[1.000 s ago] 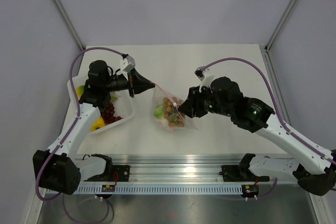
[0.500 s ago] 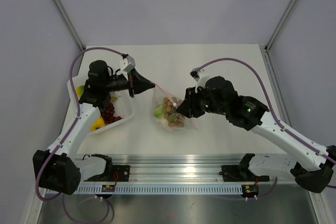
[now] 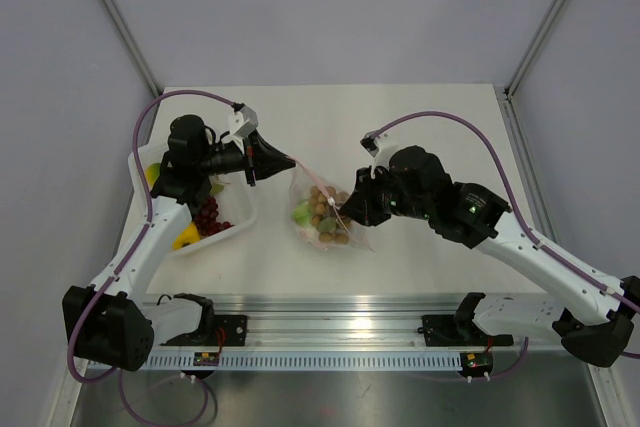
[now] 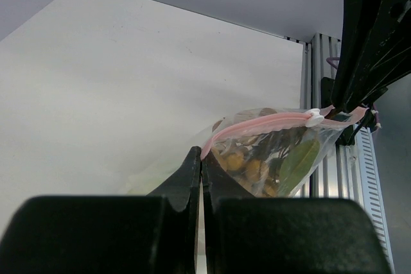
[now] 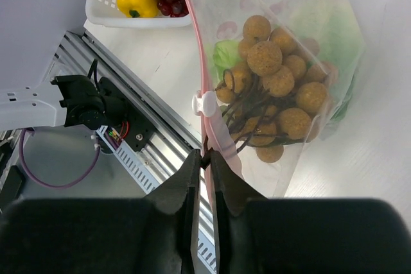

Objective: Place the food in the zip-top bag and seal the zipper
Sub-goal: Zip the zipper food storage bag at the center of the board.

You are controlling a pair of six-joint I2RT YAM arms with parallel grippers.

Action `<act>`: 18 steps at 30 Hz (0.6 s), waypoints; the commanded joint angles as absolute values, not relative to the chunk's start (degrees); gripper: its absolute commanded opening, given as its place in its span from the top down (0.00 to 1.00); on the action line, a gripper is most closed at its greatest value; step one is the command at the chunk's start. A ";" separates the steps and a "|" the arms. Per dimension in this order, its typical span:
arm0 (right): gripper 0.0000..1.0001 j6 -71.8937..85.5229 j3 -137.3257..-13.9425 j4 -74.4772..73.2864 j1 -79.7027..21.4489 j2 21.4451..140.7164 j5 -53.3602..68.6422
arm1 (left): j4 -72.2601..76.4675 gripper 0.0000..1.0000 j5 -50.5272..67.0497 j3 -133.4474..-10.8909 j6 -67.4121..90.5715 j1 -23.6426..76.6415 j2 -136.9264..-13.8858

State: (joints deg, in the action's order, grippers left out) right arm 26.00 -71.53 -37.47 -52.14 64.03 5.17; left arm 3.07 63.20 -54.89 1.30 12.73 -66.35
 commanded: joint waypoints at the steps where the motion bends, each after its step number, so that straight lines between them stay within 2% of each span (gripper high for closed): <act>1: 0.85 25.22 -71.63 -37.88 -52.56 63.63 4.39 | 5.36 1.00 63.10 -56.60 0.35 12.92 -65.30; 5: 0.90 25.14 -71.81 -38.32 -52.56 63.37 4.40 | 5.36 1.00 62.93 -56.60 0.35 12.92 -65.39; 8: 1.00 24.96 -71.81 -38.50 -52.65 63.19 5.01 | 5.45 1.00 62.75 -56.69 0.35 12.92 -65.39; 18: 1.00 24.87 -69.88 -40.78 -52.65 62.49 4.66 | 5.71 1.00 62.40 -56.78 0.70 12.92 -65.30</act>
State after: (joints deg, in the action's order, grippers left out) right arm 25.65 -70.65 -39.38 -52.14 63.77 5.21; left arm 2.66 63.11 -54.89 1.32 12.73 -66.35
